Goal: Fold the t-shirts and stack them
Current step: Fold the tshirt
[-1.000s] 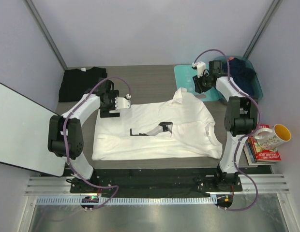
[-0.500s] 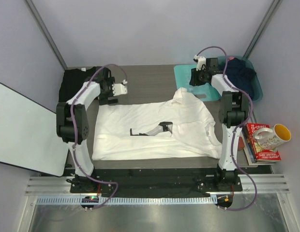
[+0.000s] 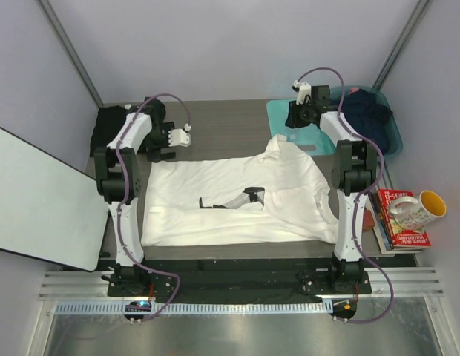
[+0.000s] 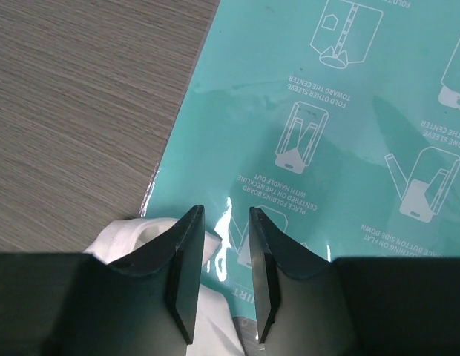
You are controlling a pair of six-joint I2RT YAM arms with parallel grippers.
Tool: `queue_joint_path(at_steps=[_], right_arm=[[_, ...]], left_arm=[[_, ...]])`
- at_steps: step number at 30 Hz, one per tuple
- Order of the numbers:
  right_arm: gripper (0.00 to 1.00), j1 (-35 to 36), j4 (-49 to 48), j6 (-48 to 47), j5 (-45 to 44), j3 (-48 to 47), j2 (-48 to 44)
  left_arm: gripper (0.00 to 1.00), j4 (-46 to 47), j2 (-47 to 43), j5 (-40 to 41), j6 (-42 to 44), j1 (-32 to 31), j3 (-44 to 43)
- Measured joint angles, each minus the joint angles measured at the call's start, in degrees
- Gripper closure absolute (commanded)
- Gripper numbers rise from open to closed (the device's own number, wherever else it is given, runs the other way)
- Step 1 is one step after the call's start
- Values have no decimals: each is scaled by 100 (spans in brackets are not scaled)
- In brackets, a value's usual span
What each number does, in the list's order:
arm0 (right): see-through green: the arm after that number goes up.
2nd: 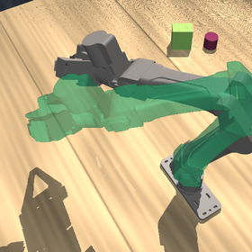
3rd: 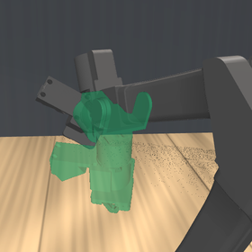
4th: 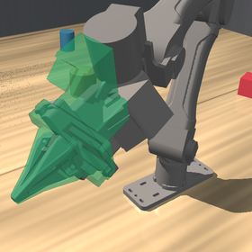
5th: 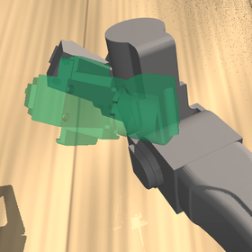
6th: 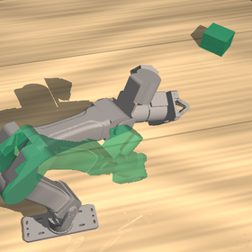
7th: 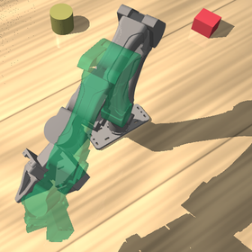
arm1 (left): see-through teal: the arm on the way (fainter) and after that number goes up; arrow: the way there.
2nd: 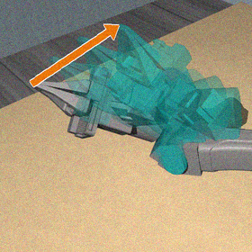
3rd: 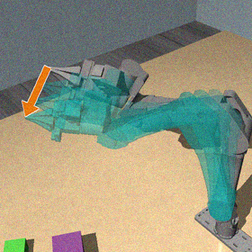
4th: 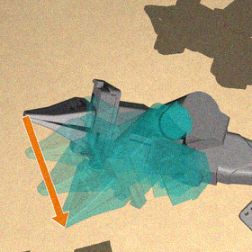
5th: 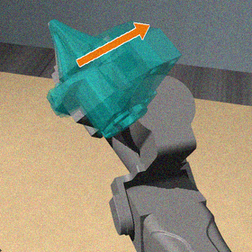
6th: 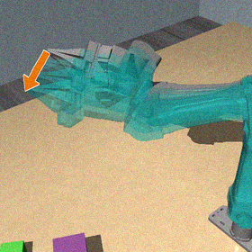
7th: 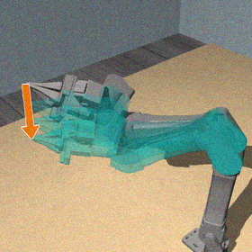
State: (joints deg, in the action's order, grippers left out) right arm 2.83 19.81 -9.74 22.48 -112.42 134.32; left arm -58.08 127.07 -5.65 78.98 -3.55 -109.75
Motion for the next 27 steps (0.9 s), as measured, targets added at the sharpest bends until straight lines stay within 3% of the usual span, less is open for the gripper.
queue_joint_path(at_steps=[11, 12, 15, 23, 27], right_arm=[[65, 85, 275, -63, -24, -365, 96], [66, 92, 297, -66, -26, -417, 114], [66, 109, 337, -68, -33, -507, 166], [66, 146, 535, -94, -63, -535, 302], [66, 162, 573, -105, -87, -544, 361]], left_arm=[[5, -494, 501, -17, 422, 76, -323], [7, -496, 527, -17, 433, 94, -365], [25, -498, 623, -15, 470, 131, -437], [29, -570, 710, -31, 551, 138, -455], [37, -654, 713, -68, 549, 138, -455]])
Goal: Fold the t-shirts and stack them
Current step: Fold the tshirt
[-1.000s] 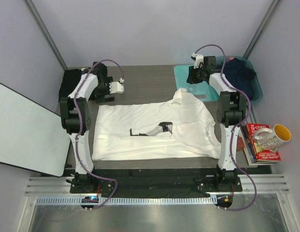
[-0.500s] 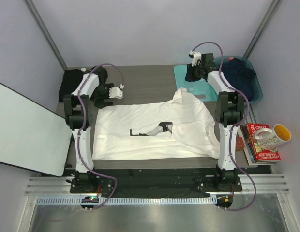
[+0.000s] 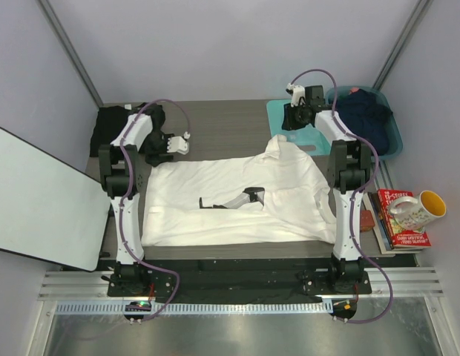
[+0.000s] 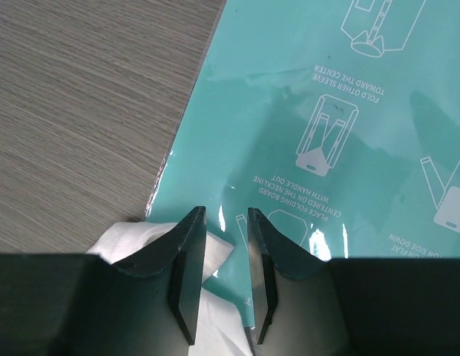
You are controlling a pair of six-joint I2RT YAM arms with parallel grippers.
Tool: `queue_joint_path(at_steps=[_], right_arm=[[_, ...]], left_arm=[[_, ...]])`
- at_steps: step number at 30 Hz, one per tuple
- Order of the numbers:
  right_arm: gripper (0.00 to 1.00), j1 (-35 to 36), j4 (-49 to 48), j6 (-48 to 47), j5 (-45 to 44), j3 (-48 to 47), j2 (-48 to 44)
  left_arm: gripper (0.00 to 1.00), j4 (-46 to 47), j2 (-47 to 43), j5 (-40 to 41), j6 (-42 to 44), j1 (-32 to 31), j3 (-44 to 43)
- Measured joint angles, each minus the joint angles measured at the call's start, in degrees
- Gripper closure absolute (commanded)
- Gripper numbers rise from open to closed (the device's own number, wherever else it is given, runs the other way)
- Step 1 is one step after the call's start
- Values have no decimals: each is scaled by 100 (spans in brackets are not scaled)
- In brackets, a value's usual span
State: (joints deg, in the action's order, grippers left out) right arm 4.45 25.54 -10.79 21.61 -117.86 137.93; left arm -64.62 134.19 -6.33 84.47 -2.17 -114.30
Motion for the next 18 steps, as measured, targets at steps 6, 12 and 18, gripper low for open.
queue_joint_path(at_steps=[6, 12, 18], right_arm=[[65, 20, 20, 0, -50, 0, 22], [64, 33, 26, -2, -59, 0, 22], [64, 31, 52, -24, -63, 129, 22]], left_arm=[[100, -205, 0, -105, -72, -15, 0], [100, -177, 0, -146, -302, -48, 0], [100, -61, -31, -133, -348, -50, 79]])
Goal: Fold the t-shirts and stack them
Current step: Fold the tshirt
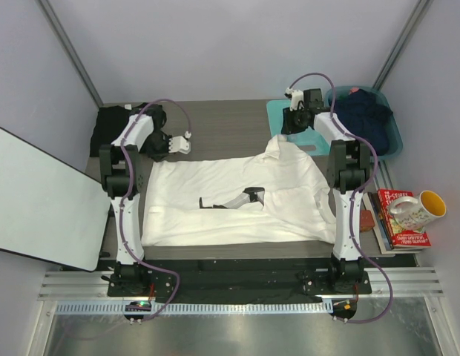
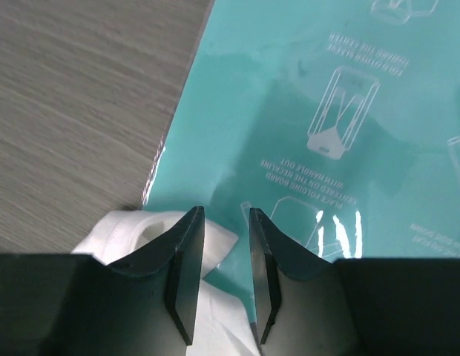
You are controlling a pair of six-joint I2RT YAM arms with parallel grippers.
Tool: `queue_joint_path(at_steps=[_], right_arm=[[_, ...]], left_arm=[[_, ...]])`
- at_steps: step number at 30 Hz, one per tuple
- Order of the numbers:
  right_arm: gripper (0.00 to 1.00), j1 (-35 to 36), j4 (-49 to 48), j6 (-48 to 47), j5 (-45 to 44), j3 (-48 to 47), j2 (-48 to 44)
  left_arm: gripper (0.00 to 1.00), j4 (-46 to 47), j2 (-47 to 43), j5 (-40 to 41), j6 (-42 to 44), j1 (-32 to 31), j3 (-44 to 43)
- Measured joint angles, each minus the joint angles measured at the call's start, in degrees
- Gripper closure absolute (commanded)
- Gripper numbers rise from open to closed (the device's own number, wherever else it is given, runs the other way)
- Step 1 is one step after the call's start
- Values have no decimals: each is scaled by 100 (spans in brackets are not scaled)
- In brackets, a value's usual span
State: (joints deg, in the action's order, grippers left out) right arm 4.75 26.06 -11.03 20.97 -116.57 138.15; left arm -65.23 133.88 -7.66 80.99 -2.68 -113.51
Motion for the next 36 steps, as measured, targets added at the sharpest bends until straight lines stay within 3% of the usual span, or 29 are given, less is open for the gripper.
queue_joint_path(at_steps=[12, 17, 18, 26, 36], right_arm=[[68, -4, 118, -195, 170, 505, -162], [97, -4, 146, -249, 166, 505, -162], [99, -4, 166, -269, 157, 505, -162], [99, 2, 350, -459, 70, 321, -157], [99, 31, 356, -1137, -66, -852, -173]], left_arm=[[100, 96, -42, 39, -2, -26, 79], [100, 210, -129, 70, -7, -61, 229], [100, 227, -142, 72, -9, -70, 258], [100, 551, -295, 120, -208, -118, 531], [100, 1650, -468, 452, -579, -184, 835]])
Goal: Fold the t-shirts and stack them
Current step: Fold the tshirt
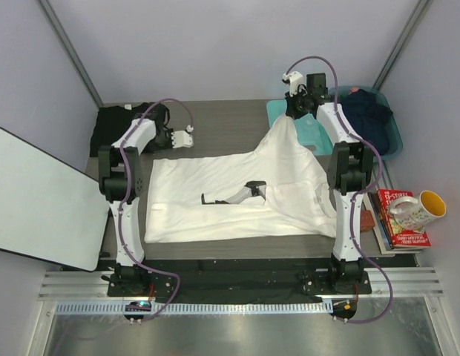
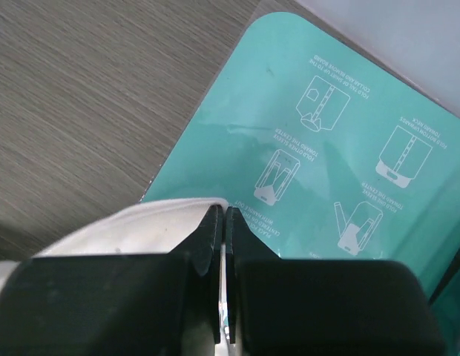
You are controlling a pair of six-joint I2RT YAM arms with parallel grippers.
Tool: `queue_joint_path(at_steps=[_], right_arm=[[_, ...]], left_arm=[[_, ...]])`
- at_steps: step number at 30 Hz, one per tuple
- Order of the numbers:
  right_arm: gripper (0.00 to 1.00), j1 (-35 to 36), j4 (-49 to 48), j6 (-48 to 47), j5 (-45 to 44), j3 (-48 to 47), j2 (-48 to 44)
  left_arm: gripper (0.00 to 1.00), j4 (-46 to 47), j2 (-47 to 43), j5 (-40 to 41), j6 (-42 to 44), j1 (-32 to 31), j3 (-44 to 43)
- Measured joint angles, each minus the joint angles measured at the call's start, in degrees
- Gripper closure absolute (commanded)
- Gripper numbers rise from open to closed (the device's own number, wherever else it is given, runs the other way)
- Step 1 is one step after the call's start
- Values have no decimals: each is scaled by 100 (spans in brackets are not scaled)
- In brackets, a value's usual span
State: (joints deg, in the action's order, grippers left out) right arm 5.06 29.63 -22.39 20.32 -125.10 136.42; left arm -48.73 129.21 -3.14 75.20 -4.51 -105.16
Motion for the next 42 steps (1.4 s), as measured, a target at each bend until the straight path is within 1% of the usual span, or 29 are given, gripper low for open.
queue_joint_path(at_steps=[3, 8, 9, 10, 11, 14, 17, 20, 25, 33, 38, 42], right_arm=[[99, 61, -37, -343, -7, 138, -114], [99, 208, -52, -907, -4, 984, -629], [99, 234, -39, -1008, -4, 1161, -752], [99, 254, -42, -1091, -4, 1314, -857], [99, 275, -35, -1169, -4, 1434, -951], [99, 319, -28, -1318, -4, 1637, -1147], [99, 323, -37, -1390, -9, 1722, -1246], [99, 323, -44, -1436, -22, 1766, -1281], [99, 326, -44, -1488, -59, 1821, -1307], [99, 363, -46, -1504, -127, 1967, -1384], [99, 389, -44, -1543, -173, 2085, -1552], [99, 413, -46, -1613, -205, 2092, -1604]], left_arm=[[100, 308, -179, 81, -28, -15, 138], [100, 645, -562, 164, -46, -24, 358], [92, 658, -621, 162, -46, -24, 382], [81, 656, -654, 157, -44, -24, 393], [60, 649, -686, 140, -44, -22, 413], [41, 540, -680, 26, -4, -2, 446], [35, 186, -627, -162, 39, 39, 400], [33, -319, -323, -345, 48, 79, 7], [32, -704, 164, -450, 52, 111, -518], [35, -894, 328, -446, 85, 125, -612], [36, -973, 363, -452, 129, 125, -667], [35, -1296, 496, -463, 203, 125, -892]])
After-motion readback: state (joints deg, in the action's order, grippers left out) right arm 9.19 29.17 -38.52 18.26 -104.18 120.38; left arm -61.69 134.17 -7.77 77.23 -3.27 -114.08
